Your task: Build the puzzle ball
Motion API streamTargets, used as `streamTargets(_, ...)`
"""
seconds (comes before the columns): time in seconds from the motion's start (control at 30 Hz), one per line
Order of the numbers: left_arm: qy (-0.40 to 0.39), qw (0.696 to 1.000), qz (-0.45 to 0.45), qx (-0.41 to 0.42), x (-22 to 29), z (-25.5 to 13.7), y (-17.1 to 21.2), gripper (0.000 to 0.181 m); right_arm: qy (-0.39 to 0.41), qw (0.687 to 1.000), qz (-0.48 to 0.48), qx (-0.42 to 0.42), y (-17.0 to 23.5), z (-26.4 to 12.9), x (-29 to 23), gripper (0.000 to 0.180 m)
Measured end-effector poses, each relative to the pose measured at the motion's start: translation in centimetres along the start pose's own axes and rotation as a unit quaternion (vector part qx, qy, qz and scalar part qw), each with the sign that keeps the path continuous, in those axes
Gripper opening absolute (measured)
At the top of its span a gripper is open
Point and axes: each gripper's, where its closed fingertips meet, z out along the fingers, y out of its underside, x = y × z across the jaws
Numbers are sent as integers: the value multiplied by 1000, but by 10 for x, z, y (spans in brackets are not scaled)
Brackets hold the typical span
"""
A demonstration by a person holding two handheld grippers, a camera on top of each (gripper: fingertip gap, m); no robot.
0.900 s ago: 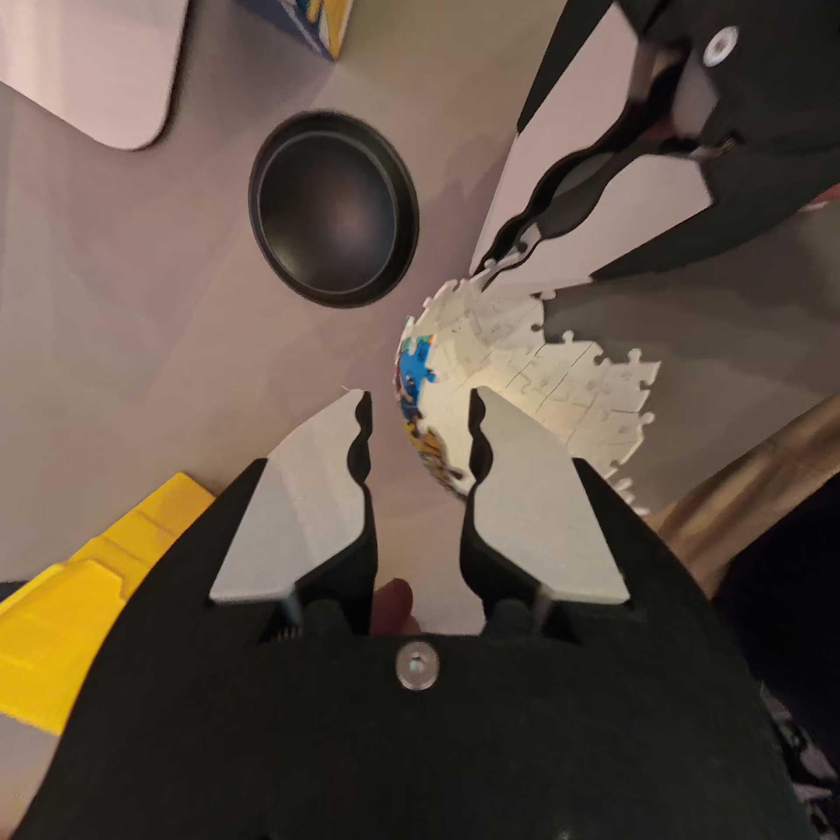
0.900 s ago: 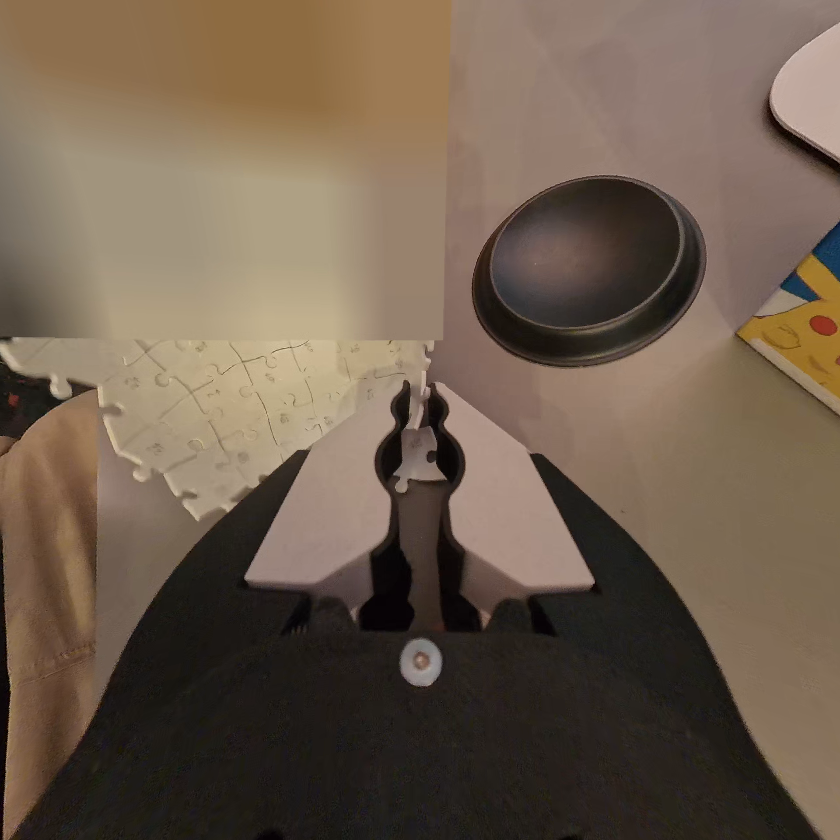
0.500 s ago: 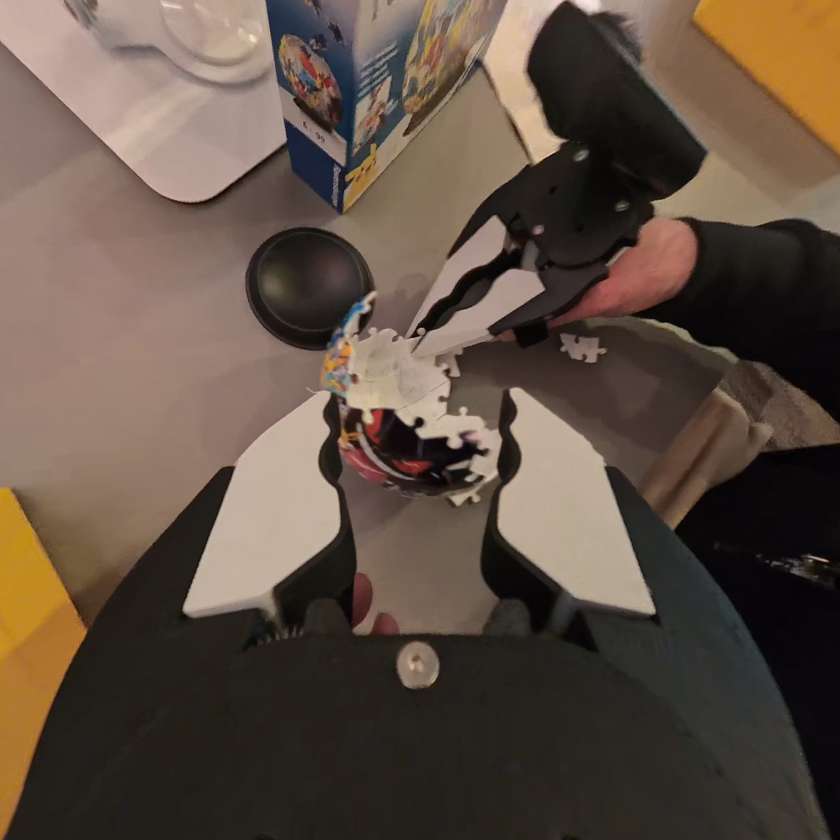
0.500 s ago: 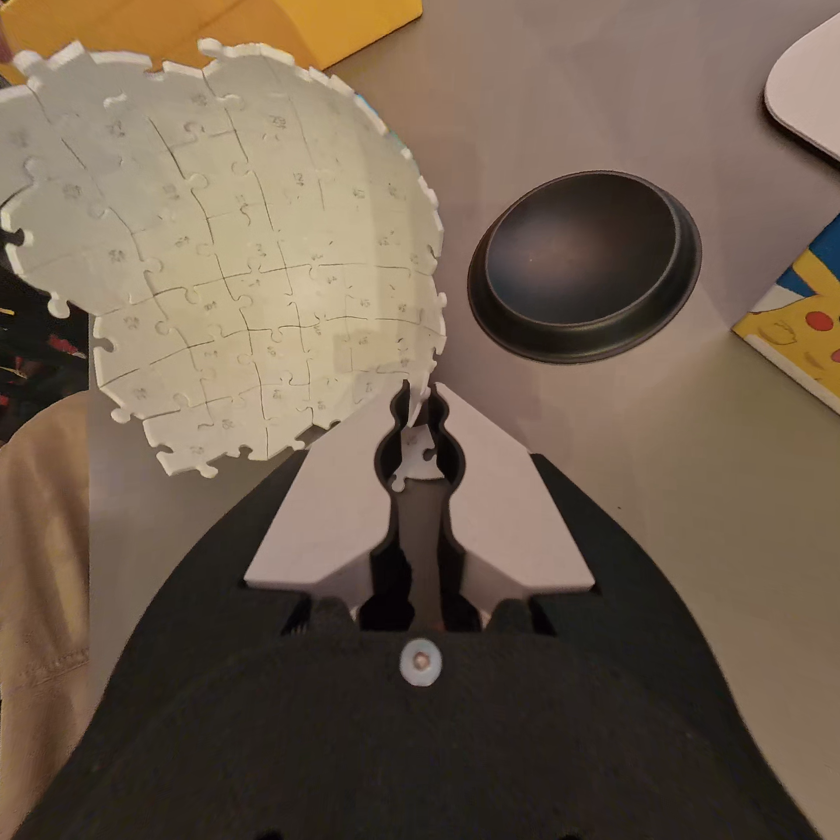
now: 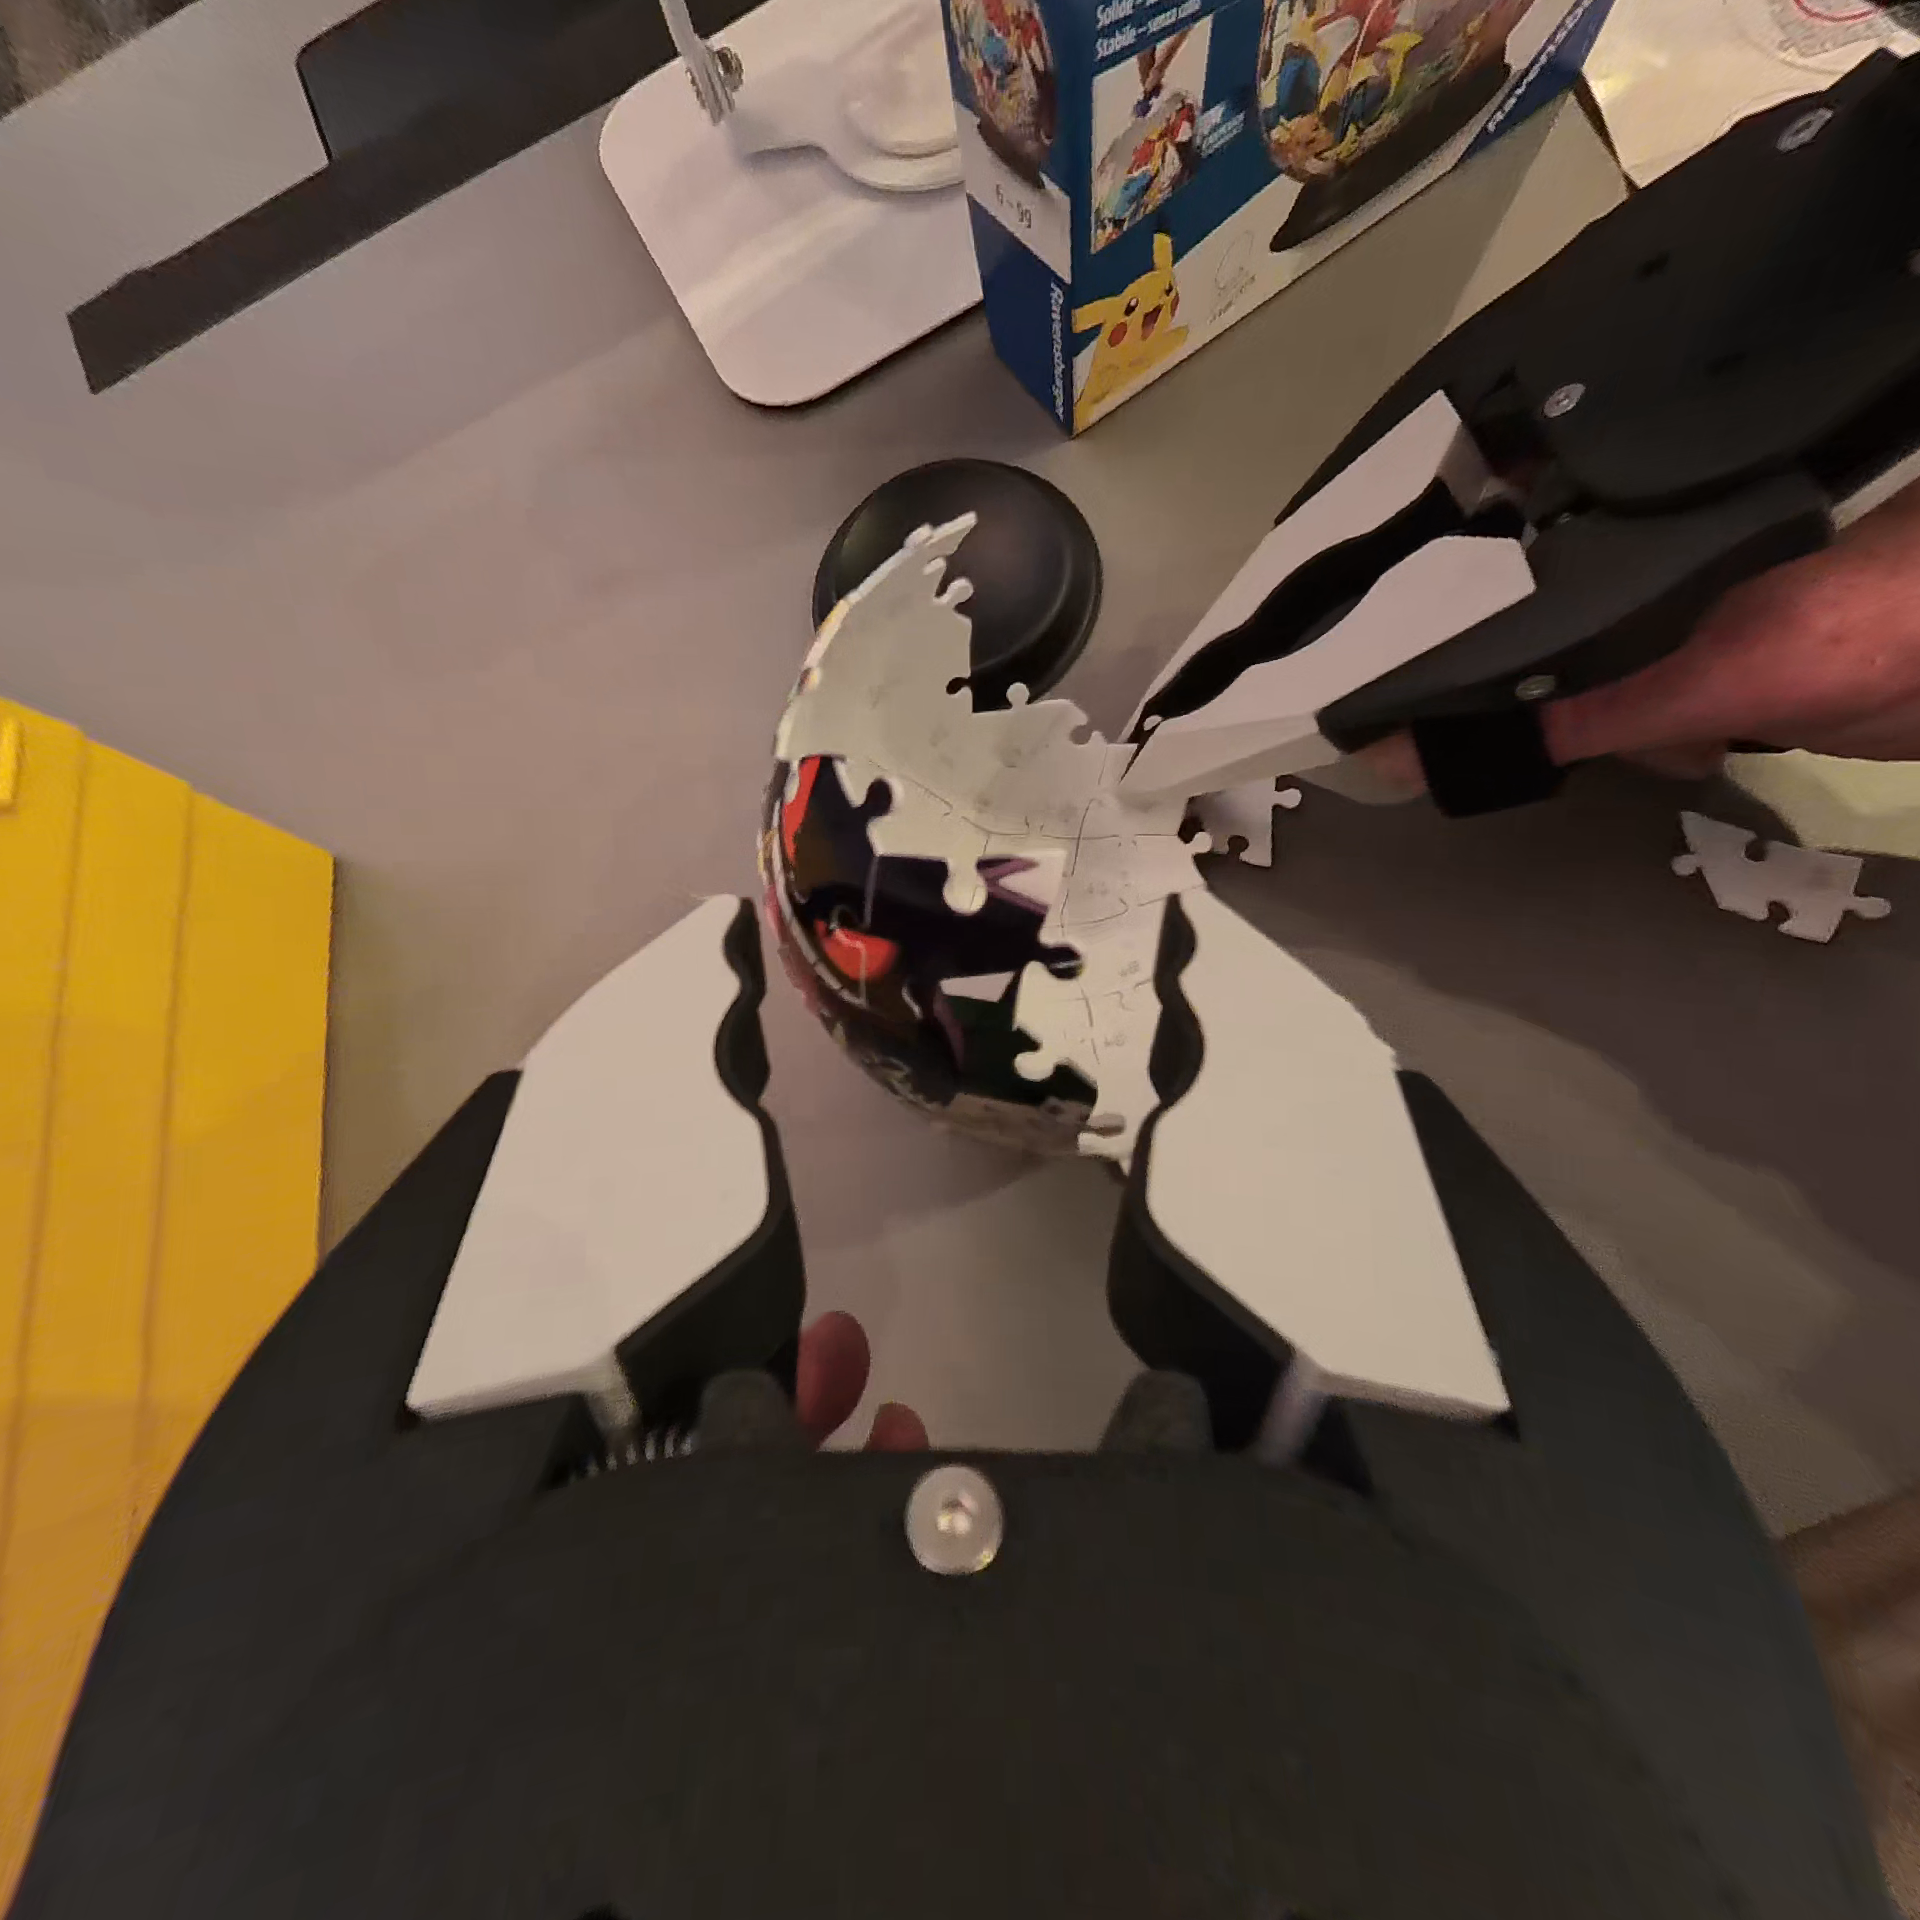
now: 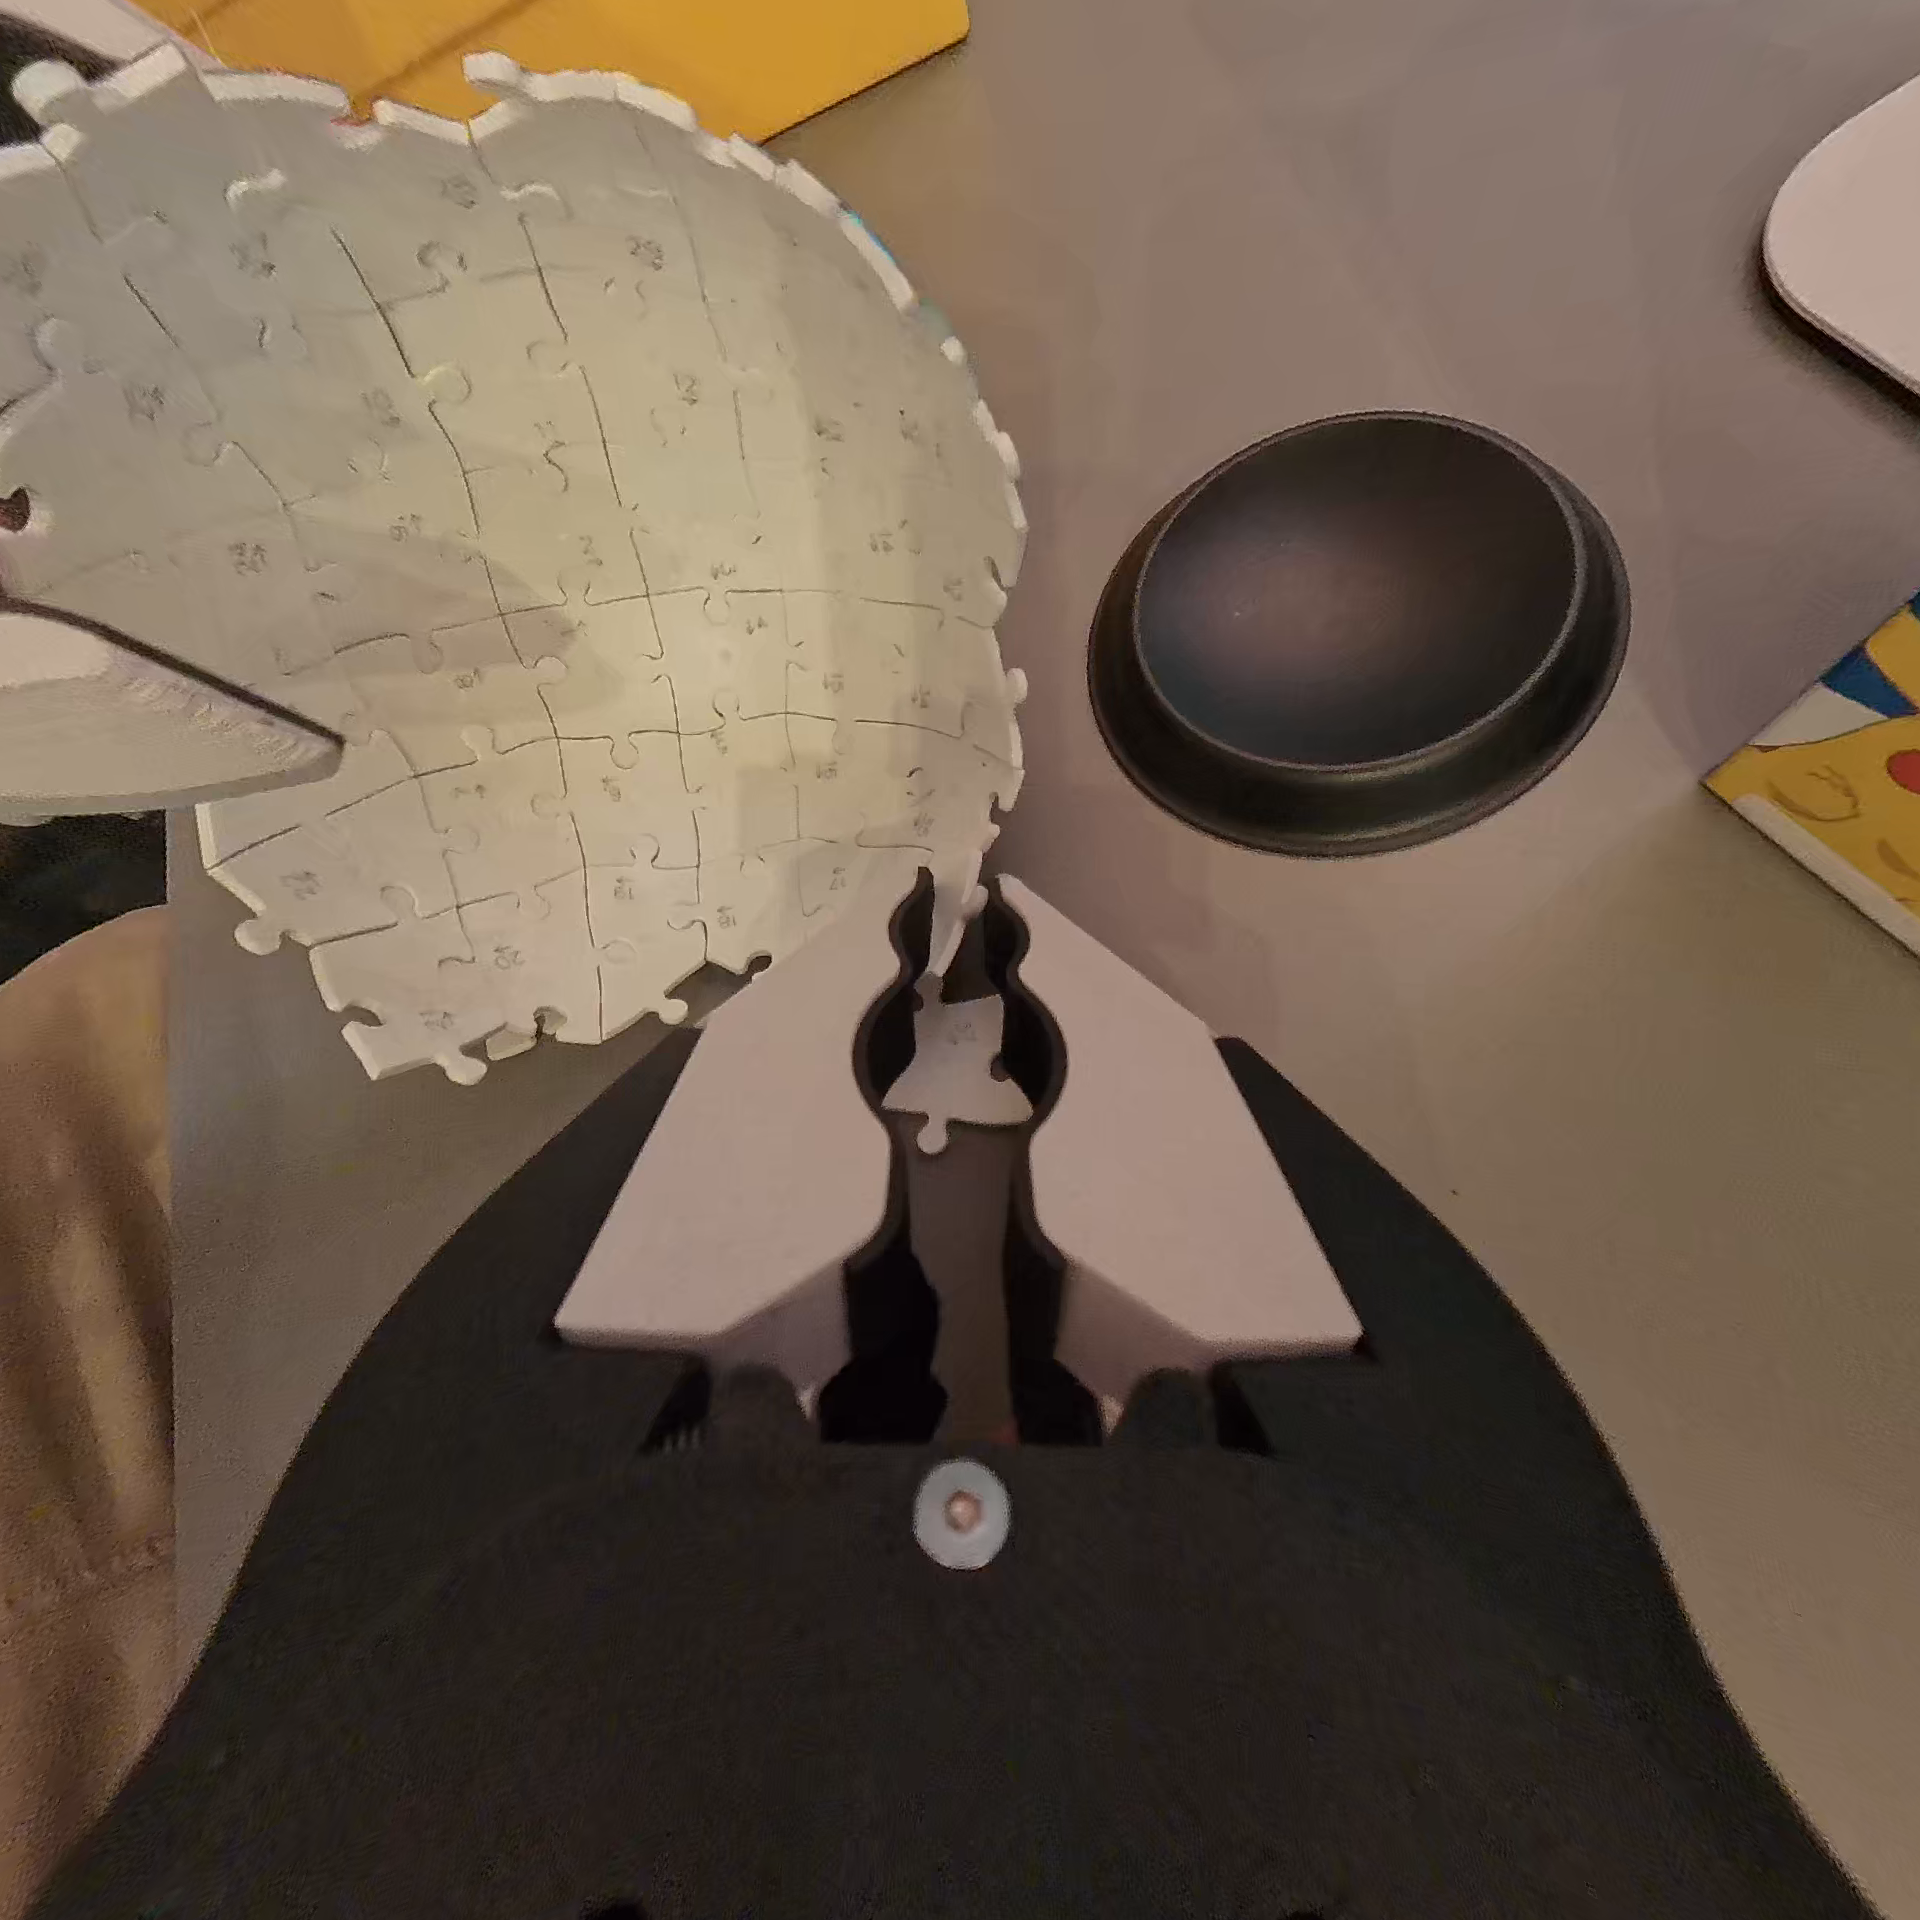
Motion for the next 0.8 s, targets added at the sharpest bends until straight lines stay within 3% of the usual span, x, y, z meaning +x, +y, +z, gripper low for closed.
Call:
streamTargets(0.1,-38,999,7,3,-7,3,-1,55,3,1000,-4,-1,0,1,-1,8)
streamTargets(0.53,-169,983,66,19,-41,4,-3,21,2,1000,-17,-9,-1,1,-12,13)
streamTargets(0.63,-208,972,108,27,-48,2,-5,6,4,1000,-22,-10,-3,0,-14,19)
streamTargets(0.8,-236,961,137,49,-51,3,-12,3,10,999,-28,-23,0,-4,-14,26)
